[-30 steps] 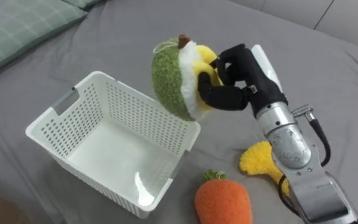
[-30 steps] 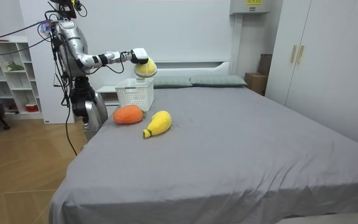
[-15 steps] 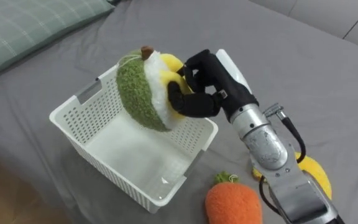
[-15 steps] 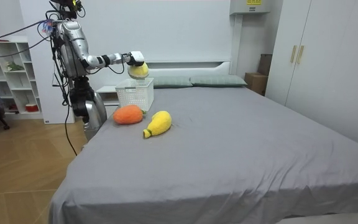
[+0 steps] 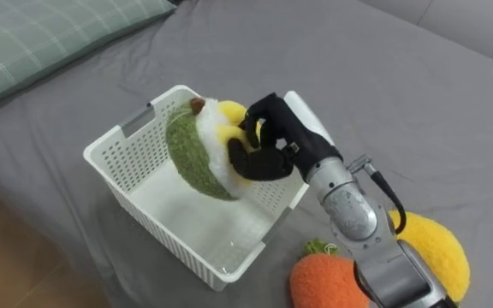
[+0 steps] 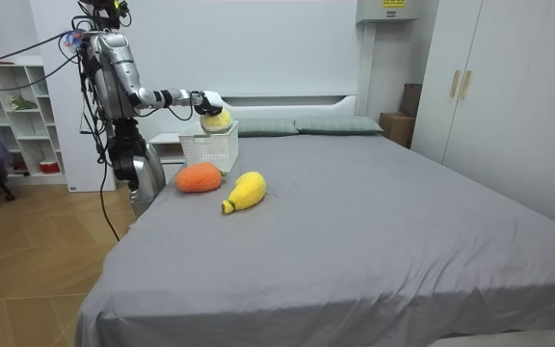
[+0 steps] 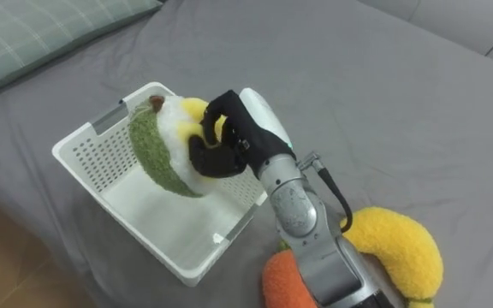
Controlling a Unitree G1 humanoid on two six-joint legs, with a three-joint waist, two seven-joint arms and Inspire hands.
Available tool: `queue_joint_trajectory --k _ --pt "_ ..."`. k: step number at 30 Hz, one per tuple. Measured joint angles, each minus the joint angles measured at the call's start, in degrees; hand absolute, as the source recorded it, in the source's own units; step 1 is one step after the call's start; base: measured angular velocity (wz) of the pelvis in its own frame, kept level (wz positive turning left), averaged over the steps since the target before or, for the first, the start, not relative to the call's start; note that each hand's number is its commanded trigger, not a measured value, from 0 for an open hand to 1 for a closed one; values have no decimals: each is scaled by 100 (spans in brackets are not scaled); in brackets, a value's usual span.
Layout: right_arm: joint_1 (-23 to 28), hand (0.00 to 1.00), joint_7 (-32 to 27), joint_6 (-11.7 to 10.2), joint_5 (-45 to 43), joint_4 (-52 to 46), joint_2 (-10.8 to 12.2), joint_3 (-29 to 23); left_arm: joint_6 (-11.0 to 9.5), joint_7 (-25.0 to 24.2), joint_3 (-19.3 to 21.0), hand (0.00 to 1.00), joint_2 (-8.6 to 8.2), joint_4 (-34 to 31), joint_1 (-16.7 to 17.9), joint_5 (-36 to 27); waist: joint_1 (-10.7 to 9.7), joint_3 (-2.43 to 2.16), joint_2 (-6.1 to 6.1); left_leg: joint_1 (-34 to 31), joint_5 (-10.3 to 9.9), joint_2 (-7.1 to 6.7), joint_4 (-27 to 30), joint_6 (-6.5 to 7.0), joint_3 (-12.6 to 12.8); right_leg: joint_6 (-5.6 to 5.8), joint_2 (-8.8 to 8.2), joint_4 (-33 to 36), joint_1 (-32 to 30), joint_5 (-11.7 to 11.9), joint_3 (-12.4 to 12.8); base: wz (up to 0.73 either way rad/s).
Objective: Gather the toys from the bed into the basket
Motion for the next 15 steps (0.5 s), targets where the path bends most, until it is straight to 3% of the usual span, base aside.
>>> queue_joint_trajectory --k 6,15 --pt "1 0 7 1 -19 0 24 -1 42 -1 1 0 -15 33 16 1 -9 28 40 -39 -1 -4 28 -1 -22 0 2 0 -20 0 -5 2" --pt "1 0 11 6 -196 1 22 -9 44 -1 2 0 -30 29 27 3 -31 21 36 -92 10 -11 73 2 -32 1 -1 4 -73 1 1 0"
